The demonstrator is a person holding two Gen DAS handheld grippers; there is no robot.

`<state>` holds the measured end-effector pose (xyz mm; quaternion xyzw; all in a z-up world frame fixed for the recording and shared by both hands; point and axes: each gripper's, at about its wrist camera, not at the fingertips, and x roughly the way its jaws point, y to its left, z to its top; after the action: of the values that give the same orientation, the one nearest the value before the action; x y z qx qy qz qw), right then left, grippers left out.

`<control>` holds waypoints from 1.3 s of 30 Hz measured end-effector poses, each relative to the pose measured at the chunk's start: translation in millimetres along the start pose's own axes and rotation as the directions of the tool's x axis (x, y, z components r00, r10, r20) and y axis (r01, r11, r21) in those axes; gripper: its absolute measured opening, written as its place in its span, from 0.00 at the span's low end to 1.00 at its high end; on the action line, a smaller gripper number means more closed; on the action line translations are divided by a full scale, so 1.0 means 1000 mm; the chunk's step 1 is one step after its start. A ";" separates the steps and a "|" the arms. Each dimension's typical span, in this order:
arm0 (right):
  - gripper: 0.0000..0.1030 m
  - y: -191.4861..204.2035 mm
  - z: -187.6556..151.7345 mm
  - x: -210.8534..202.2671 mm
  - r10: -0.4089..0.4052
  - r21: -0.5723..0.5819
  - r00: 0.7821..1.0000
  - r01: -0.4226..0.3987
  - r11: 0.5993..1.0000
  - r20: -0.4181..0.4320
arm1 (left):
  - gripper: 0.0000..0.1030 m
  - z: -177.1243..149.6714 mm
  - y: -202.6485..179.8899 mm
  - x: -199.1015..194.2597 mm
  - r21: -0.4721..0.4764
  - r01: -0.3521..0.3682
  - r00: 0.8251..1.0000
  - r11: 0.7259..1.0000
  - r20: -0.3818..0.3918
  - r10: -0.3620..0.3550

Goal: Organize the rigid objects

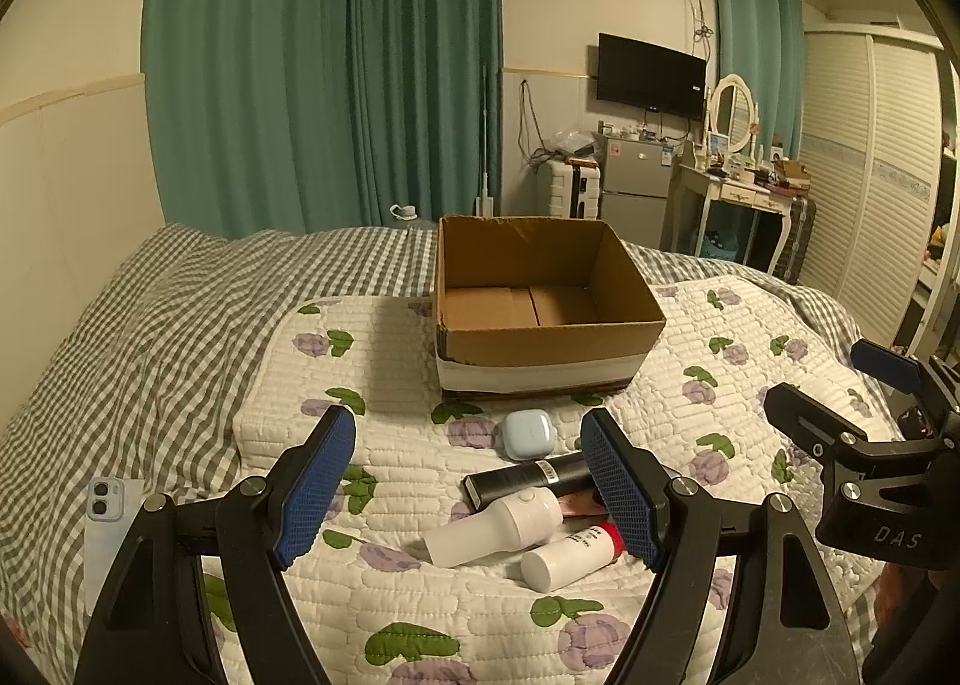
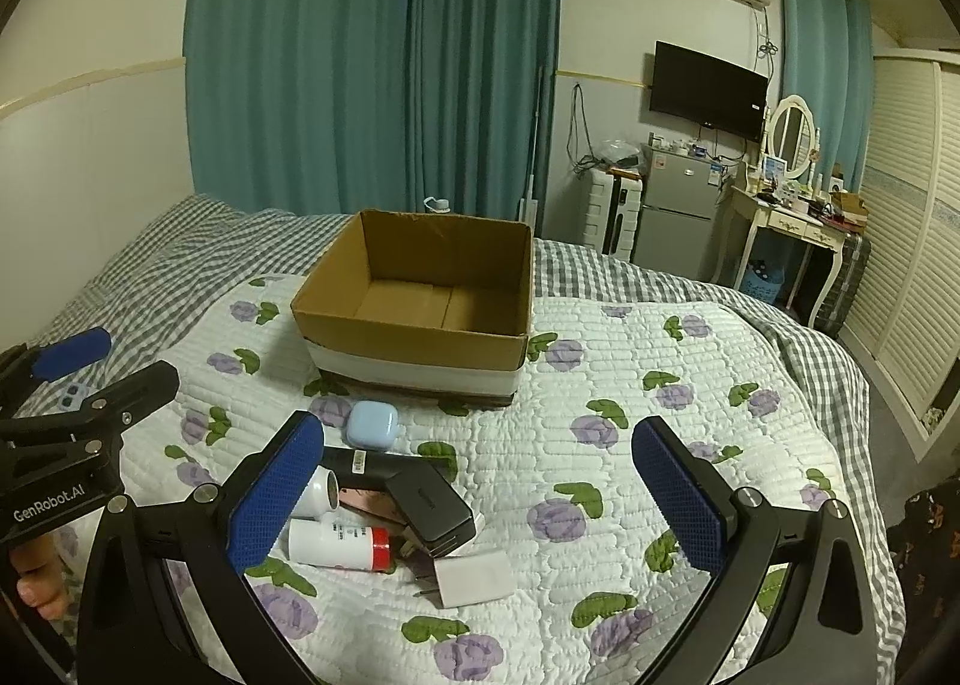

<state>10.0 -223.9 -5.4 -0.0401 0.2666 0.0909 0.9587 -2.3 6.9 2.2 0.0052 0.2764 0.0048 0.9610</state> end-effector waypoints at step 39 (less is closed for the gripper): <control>1.00 0.003 0.006 0.003 0.032 -0.027 0.999 -0.032 0.999 0.001 | 0.78 -0.002 0.007 0.005 -0.011 -0.007 1.000 1.000 -0.011 0.007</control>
<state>14.9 -219.3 -2.2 -0.0488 0.2650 0.1101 0.9567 0.3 13.6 -2.1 0.0007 0.2816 0.0097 0.9595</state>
